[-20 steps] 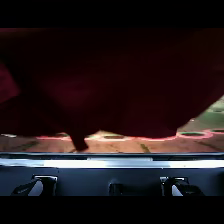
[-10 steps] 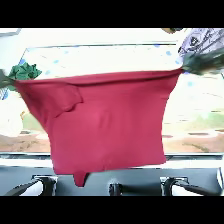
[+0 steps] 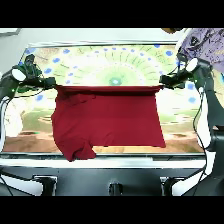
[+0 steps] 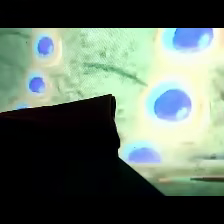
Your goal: Fold the clothes and pants, and hang the long-sleeved shirts on hangers.
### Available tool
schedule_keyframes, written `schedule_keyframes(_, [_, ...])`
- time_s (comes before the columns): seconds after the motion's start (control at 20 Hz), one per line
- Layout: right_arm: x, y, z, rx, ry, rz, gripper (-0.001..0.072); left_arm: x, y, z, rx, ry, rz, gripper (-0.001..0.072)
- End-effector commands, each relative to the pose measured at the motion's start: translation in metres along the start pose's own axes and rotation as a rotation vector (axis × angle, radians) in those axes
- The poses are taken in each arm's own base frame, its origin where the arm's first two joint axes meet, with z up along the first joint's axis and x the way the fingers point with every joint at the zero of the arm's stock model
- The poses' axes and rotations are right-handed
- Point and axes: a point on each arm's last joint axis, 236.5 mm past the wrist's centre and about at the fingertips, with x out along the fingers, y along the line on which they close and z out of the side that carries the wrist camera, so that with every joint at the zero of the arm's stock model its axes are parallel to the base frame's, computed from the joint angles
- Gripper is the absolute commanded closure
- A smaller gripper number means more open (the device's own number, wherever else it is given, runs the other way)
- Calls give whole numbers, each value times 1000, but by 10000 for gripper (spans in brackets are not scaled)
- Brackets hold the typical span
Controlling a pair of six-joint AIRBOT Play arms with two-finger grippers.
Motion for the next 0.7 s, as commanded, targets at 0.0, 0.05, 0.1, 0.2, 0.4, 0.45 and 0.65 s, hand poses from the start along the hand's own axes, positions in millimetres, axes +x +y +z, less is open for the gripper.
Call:
schedule_keyframes(0.0, [14,-3,-3,8,17,-2,685,21,3,5,3,-5,3,688])
schedule_keyframes(0.05, [14,-3,-13,8,57,-2,685,21,4,-4,0,30,1,688])
schedule_keyframes(0.1, [13,-3,-22,8,95,-3,685,20,4,-13,-1,69,-4,689])
schedule_keyframes(0.2, [11,-3,-42,8,180,-5,685,17,5,-34,8,160,0,689])
schedule_keyframes(0.4, [7,-4,-74,26,323,-7,685,6,9,-75,-4,340,21,689])
schedule_keyframes(0.45, [8,-4,-81,29,352,-5,685,3,14,-82,-18,369,44,688])
schedule_keyframes(0.65, [15,-6,-109,42,482,-1,685,0,17,-93,-32,422,60,688])
